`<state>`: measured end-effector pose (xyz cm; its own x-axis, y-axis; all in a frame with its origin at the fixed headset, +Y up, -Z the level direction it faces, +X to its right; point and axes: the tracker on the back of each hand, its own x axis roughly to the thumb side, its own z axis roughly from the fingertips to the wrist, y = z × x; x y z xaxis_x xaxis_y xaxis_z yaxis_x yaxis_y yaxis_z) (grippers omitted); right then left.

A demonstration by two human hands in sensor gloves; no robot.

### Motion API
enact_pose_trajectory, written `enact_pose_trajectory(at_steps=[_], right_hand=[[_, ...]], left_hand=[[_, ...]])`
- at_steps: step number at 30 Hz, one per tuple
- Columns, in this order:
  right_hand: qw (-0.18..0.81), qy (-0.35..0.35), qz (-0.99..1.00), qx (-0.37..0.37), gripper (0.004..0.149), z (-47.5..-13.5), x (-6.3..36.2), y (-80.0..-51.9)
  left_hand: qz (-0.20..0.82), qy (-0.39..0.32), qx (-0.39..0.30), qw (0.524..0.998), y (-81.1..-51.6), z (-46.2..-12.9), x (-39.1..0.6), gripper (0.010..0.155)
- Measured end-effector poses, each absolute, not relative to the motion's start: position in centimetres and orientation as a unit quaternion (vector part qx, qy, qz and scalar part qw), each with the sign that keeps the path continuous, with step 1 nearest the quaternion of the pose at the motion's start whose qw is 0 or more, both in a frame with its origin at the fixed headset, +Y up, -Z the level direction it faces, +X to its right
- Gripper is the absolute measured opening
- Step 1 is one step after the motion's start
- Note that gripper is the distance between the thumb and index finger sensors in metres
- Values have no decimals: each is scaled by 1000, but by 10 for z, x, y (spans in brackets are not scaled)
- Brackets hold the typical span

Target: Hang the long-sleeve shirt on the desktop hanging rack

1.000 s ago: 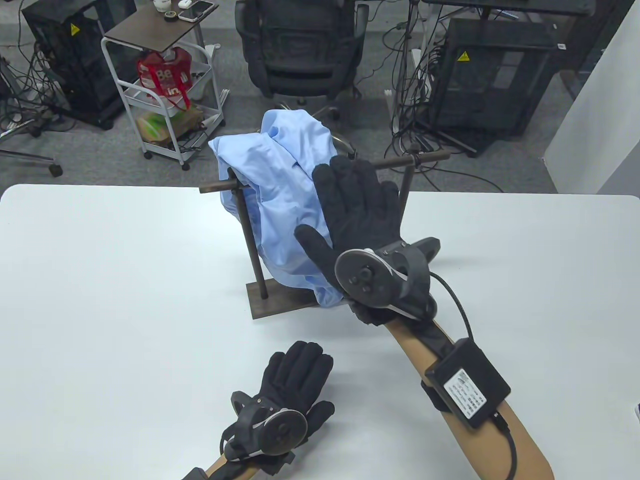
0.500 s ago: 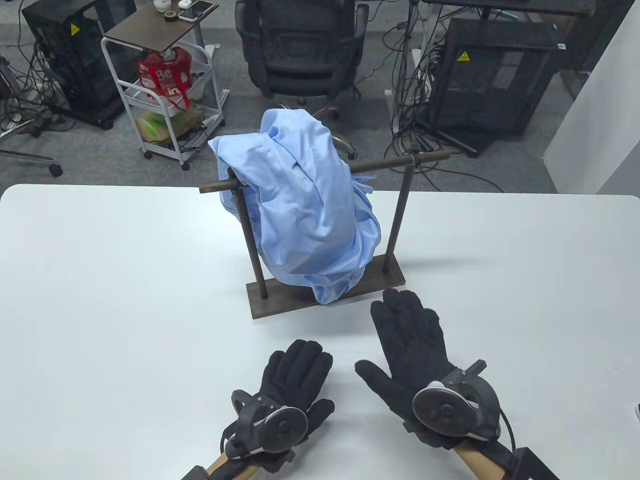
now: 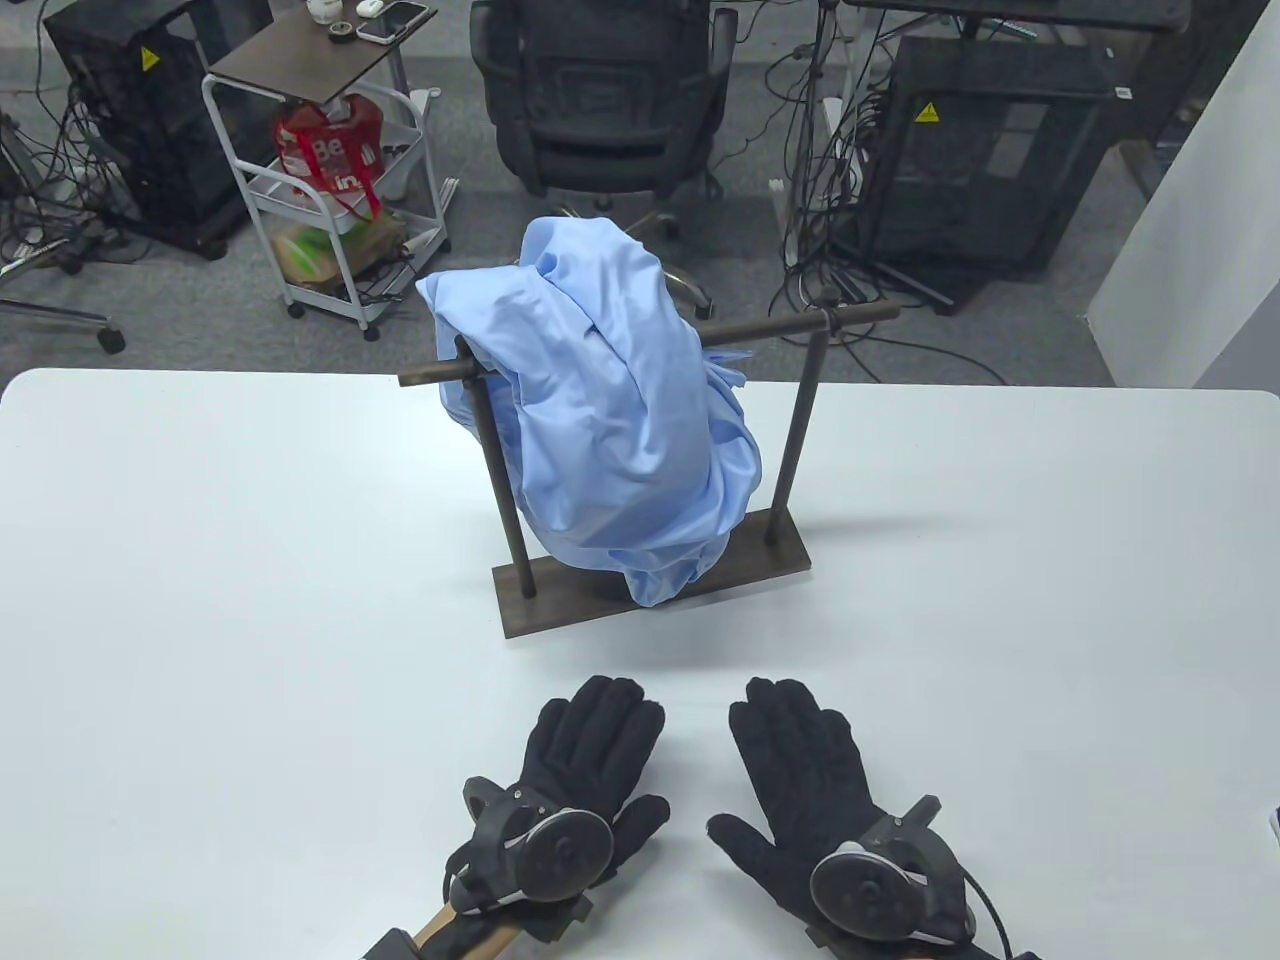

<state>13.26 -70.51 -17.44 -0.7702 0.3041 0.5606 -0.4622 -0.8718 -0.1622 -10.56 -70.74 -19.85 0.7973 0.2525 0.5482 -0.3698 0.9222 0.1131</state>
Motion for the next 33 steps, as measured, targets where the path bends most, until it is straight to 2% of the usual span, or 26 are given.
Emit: enact_pose_trajectory(at_steps=[9,33], right_hand=[[208,-107,935,265,82,-178,135,-727],[197,-116,937,266,79,-178,135,-730]], left_hand=[[159,-276,100,943,-711,-200,-104,83],[155,-289,85,941,-715,-197,-99,83]])
